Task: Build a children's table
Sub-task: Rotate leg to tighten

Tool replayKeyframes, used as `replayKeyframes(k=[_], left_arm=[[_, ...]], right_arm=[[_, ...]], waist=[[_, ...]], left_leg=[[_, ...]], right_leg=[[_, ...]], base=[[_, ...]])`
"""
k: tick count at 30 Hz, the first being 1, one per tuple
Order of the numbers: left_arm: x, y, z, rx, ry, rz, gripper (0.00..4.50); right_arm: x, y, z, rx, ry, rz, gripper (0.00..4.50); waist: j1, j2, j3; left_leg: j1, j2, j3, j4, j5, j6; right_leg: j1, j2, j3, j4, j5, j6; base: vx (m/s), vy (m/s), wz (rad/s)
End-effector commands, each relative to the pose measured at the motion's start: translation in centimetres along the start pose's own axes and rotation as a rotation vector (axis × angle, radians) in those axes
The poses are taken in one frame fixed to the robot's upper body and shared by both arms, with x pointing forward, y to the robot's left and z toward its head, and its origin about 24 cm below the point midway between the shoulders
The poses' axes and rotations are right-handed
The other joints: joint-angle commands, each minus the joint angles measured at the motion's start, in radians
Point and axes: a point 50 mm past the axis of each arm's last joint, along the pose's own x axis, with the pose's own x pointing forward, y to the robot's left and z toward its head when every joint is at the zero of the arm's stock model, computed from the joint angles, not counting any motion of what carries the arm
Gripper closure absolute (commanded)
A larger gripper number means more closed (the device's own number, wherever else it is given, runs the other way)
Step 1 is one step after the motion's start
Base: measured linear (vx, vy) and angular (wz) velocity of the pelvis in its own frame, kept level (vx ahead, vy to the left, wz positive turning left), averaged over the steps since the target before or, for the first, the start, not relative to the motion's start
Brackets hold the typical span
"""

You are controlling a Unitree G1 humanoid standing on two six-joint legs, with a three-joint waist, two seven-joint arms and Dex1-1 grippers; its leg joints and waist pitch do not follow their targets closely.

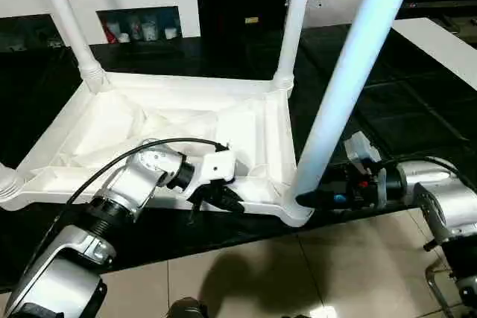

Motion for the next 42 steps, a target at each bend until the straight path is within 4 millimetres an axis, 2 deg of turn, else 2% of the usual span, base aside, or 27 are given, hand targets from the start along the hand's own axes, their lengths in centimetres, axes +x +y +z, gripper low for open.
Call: replayKeyframes(k=[1, 2, 4, 5, 6, 7, 8, 9, 10, 12, 13, 15, 18, 21, 23, 24, 26, 27, 30, 31, 33, 36, 40, 41, 42], left_arm=[[1.2, 0.5, 1.7, -0.02, -0.055, 0.058, 4.5], [1.4, 0.8, 2.0, -0.058, -0.076, 0.097, 4.5], [1.9, 1.3, 2.5, -0.123, -0.112, 0.168, 4.5], [2.2, 1.6, 2.8, -0.157, -0.128, 0.208, 4.5], [2.5, 1.9, 3.1, -0.187, -0.139, 0.245, 4.5], [2.9, 2.3, 3.5, -0.229, -0.151, 0.302, 4.5], [3.0, 2.3, 3.5, -0.234, -0.152, 0.307, 4.5], [3.2, 2.5, 3.8, -0.255, -0.157, 0.335, 4.5], [3.5, 2.7, 4.0, -0.275, -0.162, 0.359, 4.5], [4.1, 3.0, 4.6, -0.3, -0.182, 0.399, 4.5], [4.3, 3.0, 4.7, -0.307, -0.185, 0.41, 4.5], [4.6, 3.0, 5.2, -0.283, -0.182, 0.422, 4.5], [4.6, 2.9, 5.2, -0.267, -0.183, 0.414, 4.5], [4.0, 2.8, 4.7, -0.218, -0.174, 0.4, 4.5], [3.7, 2.7, 4.5, -0.2, -0.171, 0.392, 4.5], [3.5, 2.7, 4.3, -0.186, -0.163, 0.385, 4.5], [3.0, 2.5, 3.7, -0.139, -0.138, 0.347, 4.5], [2.8, 2.3, 3.4, -0.116, -0.128, 0.321, 4.5], [2.0, 2.0, 2.4, -0.074, -0.086, 0.256, 4.5], [1.9, 1.9, 2.3, -0.06, -0.082, 0.242, 4.5], [1.5, 1.6, 2.1, -0.023, -0.076, 0.19, 4.5], [1.1, 1.2, 2.0, 0.003, -0.073, 0.126, 4.5], [0.6, 0.6, 1.5, 0.055, -0.021, 0.036, 4.5], [0.4, 0.3, 1.3, 0.086, 0.005, -0.007, 4.5], [0.2, 0.1, 1.3, 0.103, 0.015, -0.044, 4.5]], right_arm=[[1.7, -0.5, 0.6, 0.045, -0.052, -0.099, 2.59], [2.3, -1.0, 0.6, 0.059, -0.064, -0.177, 2.59], [3.3, -2.0, 0.8, 0.092, -0.087, -0.309, 2.59], [3.9, -2.4, 0.9, 0.114, -0.095, -0.376, 2.59], [4.4, -2.8, 1.0, 0.135, -0.098, -0.437, 2.59], [5.2, -3.5, 1.1, 0.17, -0.102, -0.532, 2.59], [5.3, -3.5, 1.1, 0.175, -0.102, -0.543, 2.59], [5.7, -3.8, 1.2, 0.202, -0.11, -0.59, 2.59], [6.1, -3.9, 1.3, 0.231, -0.122, -0.627, 2.59], [7.1, -4.2, 1.7, 0.265, -0.175, -0.651, 2.59], [7.4, -4.2, 1.9, 0.273, -0.189, -0.658, 2.59], [8.0, -4.2, 2.2, 0.242, -0.221, -0.646, 2.03], [7.9, -4.1, 2.3, 0.256, -0.238, -0.628, 1.86], [6.7, -3.9, 2.1, 0.213, -0.218, -0.585, 1.61], [5.9, -3.9, 1.9, 0.173, -0.195, -0.572, 1.44], [5.5, -3.9, 1.9, 0.16, -0.186, -0.559, 1.44], [4.0, -3.8, 1.5, 0.103, -0.146, -0.521, 1.15], [3.2, -3.8, 1.4, 0.072, -0.124, -0.498, 1.04], [1.4, -3.5, 1.3, 0.009, -0.069, -0.438, 0.83], [1.2, -3.5, 1.3, -0.006, -0.056, -0.432, 0.71], [0.5, -3.4, 1.2, -0.048, -0.02, -0.405, 0.71], [0.0, -3.0, 1.1, -0.08, 0.01, -0.344, 0.71], [-0.2, -2.0, 1.0, -0.083, 0.015, -0.203, 0.71], [-0.2, -1.5, 0.9, -0.061, 0.017, -0.139, 0.71], [-0.1, -1.1, 0.8, -0.05, 0.024, -0.086, 0.71]], waist=[[-0.011, -0.015, -0.071], [-0.015, -0.014, -0.07], [-0.022, -0.011, -0.063], [-0.036, -0.015, -0.063], [-0.042, -0.014, -0.064], [-0.065, -0.013, -0.061], [-0.071, -0.014, -0.062], [-0.079, -0.017, -0.063], [-0.083, -0.017, -0.063], [-0.091, -0.016, -0.068], [-0.09, -0.014, -0.07], [-0.088, -0.014, -0.073], [-0.085, -0.014, -0.075], [-0.077, -0.013, -0.08], [-0.073, -0.012, -0.079], [-0.071, -0.012, -0.077], [-0.067, -0.012, -0.075], [-0.064, -0.016, -0.075], [-0.05, -0.013, -0.073], [-0.045, -0.013, -0.073], [-0.038, -0.012, -0.073], [-0.03, -0.011, -0.074], [-0.021, -0.009, -0.078], [-0.017, -0.01, -0.078], [-0.013, -0.016, -0.078]], left_leg=[[0.016, 0.024, -0.003, -0.073, -0.235, 0.036], [0.019, 0.021, -0.004, -0.074, -0.254, 0.026], [0.019, 0.018, -0.006, -0.076, -0.269, 0.011], [0.015, 0.014, -0.009, -0.077, -0.285, -0.001], [0.015, 0.015, -0.012, -0.078, -0.287, -0.008], [0.016, 0.01, -0.014, -0.078, -0.316, -0.018], [0.017, 0.008, -0.015, -0.077, -0.322, -0.016], [0.013, 0.007, -0.015, -0.077, -0.312, -0.005], [0.013, 0.007, -0.013, -0.077, -0.301, 0.0], [0.009, 0.006, -0.009, -0.074, -0.256, 0.021], [0.012, 0.006, -0.006, -0.072, -0.244, 0.03], [0.01, 0.008, -0.004, -0.071, -0.22, 0.045], [0.009, 0.008, -0.002, -0.07, -0.182, 0.064], [0.007, 0.012, -0.002, -0.068, -0.132, 0.085], [0.007, 0.013, 0.0, -0.067, -0.124, 0.094], [0.008, 0.014, 0.0, -0.067, -0.136, 0.094], [0.009, 0.014, 0.0, -0.069, -0.159, 0.09], [0.011, 0.015, 0.001, -0.069, -0.172, 0.086], [0.017, 0.02, 0.001, -0.071, -0.196, 0.077], [0.02, 0.022, 0.002, -0.071, -0.202, 0.073], [0.016, 0.023, 0.0, -0.073, -0.194, 0.067], [0.02, 0.024, 0.002, -0.071, -0.199, 0.064], [0.016, 0.025, 0.001, -0.07, -0.194, 0.073], [0.016, 0.026, 0.0, -0.071, -0.192, 0.076], [0.016, 0.028, 0.0, -0.071, -0.186, 0.082]], right_leg=[[0.053, -0.056, 0.046, -0.085, -0.385, -0.167], [0.051, -0.058, 0.043, -0.095, -0.432, -0.152], [0.048, -0.058, 0.042, -0.096, -0.468, -0.143], [0.053, -0.058, 0.036, -0.101, -0.505, -0.126], [0.054, -0.059, 0.035, -0.101, -0.516, -0.118], [0.05, -0.055, 0.03, -0.108, -0.55, -0.104], [0.051, -0.056, 0.028, -0.112, -0.558, -0.098], [0.056, -0.056, 0.029, -0.113, -0.542, -0.093], [0.054, -0.056, 0.031, -0.114, -0.526, -0.096], [0.055, -0.053, 0.036, -0.107, -0.435, -0.126], [0.054, -0.051, 0.037, -0.107, -0.406, -0.138], [0.056, -0.051, 0.039, -0.1, -0.349, -0.158], [0.061, -0.049, 0.042, -0.091, -0.269, -0.184], [0.065, -0.048, 0.042, -0.079, -0.18, -0.211], [0.063, -0.048, 0.043, -0.077, -0.155, -0.223], [0.064, -0.049, 0.043, -0.079, -0.168, -0.224], [0.064, -0.05, 0.043, -0.082, -0.202, -0.216], [0.063, -0.051, 0.043, -0.086, -0.227, -0.208], [0.058, -0.052, 0.045, -0.09, -0.272, -0.194], [0.054, -0.052, 0.046, -0.09, -0.273, -0.195], [0.057, -0.054, 0.046, -0.086, -0.268, -0.197], [0.055, -0.054, 0.047, -0.083, -0.26, -0.202], [0.058, -0.054, 0.046, -0.078, -0.23, -0.215], [0.059, -0.054, 0.046, -0.077, -0.226, -0.215], [0.06, -0.055, 0.047, -0.074, -0.224, -0.216]], base=[[0.0, 0.0, 0.0], [0.0, 0.0, 0.0], [0.0, 0.0, 0.0], [0.0, 0.0, 0.0], [0.0, 0.0, 0.0], [0.0, 0.0, 0.0], [0.0, 0.0, 0.0], [0.0, 0.0, 0.0], [0.0, 0.0, 0.0], [0.0, 0.0, 0.0], [0.0, 0.0, 0.0], [0.0, 0.0, 0.0], [0.0, 0.0, 0.0], [0.0, 0.0, 0.0], [0.0, 0.0, 0.0], [0.0, 0.0, 0.0], [0.0, 0.0, 0.0], [0.0, 0.0, 0.0], [0.0, 0.0, 0.0], [0.0, 0.0, 0.0], [0.0, 0.0, 0.0], [0.0, 0.0, 0.0], [0.0, 0.0, 0.0], [0.0, 0.0, 0.0], [0.0, 0.0, 0.0]])
